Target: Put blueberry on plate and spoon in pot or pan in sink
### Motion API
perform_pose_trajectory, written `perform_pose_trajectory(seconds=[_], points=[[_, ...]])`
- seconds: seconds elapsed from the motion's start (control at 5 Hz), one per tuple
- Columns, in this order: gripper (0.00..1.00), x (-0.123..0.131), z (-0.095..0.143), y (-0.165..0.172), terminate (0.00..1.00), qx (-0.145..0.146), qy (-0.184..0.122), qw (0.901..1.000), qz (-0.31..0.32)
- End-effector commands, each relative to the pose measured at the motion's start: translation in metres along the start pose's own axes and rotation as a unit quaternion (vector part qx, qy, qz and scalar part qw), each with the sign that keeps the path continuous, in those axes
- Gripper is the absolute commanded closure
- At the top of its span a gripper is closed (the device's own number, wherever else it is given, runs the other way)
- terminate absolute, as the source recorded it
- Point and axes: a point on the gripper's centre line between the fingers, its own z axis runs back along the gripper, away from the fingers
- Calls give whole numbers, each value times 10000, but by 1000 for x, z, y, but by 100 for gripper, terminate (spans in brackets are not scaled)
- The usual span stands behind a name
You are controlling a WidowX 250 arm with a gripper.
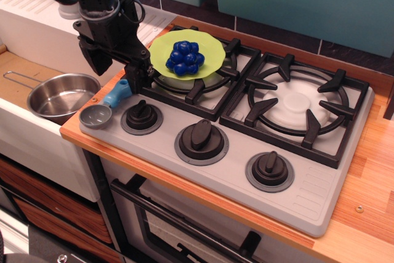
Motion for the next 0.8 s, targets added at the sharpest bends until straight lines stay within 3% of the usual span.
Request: perform_pose_trajectory(seconds=[0.0,0.6], points=[[0,13,7,1,0,83,-188,9998,-22],[0,7,0,-4,0,178,-306,9994,-6]])
